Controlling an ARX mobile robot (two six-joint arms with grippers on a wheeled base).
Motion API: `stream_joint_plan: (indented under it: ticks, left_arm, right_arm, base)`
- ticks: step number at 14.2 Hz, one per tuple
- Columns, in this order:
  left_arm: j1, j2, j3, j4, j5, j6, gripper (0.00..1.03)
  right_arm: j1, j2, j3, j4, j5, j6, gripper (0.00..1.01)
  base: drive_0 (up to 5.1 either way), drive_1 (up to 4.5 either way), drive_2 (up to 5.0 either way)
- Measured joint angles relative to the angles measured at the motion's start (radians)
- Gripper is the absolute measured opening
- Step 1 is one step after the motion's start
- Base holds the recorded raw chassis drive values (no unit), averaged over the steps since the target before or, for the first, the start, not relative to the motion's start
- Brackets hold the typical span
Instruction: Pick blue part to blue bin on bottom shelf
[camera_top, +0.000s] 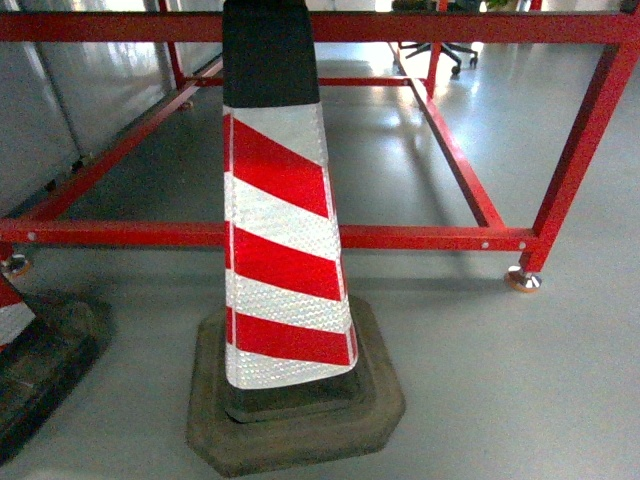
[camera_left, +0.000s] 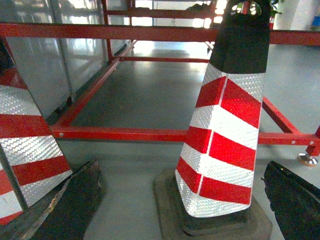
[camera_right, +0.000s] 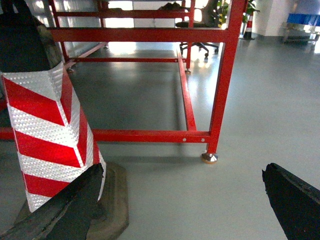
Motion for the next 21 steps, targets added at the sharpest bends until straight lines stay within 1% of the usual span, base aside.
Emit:
stream_joint_plan:
  ticks: [21]
  left_arm:
    - [0.000,0.000,0.000,-0.001,-0.001,0.010,0.98]
  right_arm:
    - [0.000,0.000,0.000,0.001,0.000,0.000,0.98]
  base:
    - [0.0,0.00,0.0]
